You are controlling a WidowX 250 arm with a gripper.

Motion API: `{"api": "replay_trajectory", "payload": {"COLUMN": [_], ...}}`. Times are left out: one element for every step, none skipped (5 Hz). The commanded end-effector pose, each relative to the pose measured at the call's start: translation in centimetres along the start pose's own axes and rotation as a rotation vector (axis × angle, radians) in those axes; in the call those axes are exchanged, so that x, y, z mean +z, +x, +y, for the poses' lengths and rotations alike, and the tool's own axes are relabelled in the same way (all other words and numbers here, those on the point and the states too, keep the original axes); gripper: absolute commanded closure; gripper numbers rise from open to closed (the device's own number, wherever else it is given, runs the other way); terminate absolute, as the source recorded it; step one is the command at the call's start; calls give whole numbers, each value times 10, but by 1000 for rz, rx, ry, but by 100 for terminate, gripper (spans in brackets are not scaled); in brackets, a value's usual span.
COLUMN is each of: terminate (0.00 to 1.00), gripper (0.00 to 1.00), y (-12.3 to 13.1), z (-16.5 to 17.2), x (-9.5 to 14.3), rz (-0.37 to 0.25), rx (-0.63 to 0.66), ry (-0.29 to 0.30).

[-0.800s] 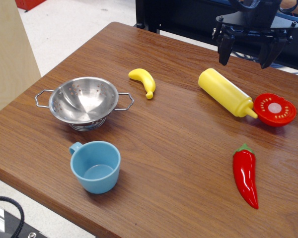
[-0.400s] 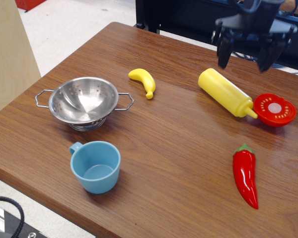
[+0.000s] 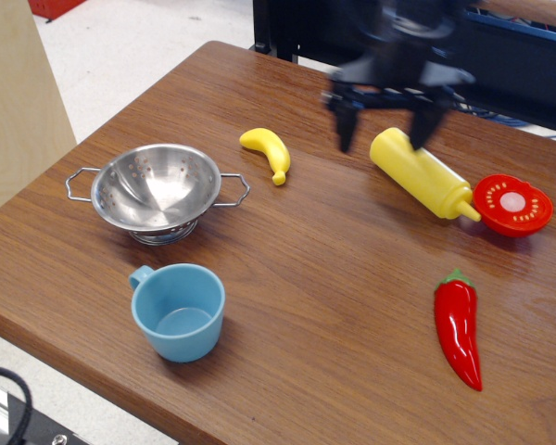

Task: Put banana in colander

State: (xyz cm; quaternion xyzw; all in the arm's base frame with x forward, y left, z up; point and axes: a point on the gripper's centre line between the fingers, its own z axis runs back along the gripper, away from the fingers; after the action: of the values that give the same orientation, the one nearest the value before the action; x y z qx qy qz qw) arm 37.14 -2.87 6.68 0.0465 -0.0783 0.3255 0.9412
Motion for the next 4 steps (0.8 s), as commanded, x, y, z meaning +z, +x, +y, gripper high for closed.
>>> {"api": "replay_trajectory", "payload": {"terminate": [0, 0, 0, 0], "gripper": [0, 0, 0, 0], "y": [30, 48, 61, 63], "z": [29, 36, 41, 47], "x": [-3, -9, -16, -22], "rz": [-101, -106, -77, -61], "rx": [82, 142, 174, 176], "ry": [-55, -42, -13, 6]}}
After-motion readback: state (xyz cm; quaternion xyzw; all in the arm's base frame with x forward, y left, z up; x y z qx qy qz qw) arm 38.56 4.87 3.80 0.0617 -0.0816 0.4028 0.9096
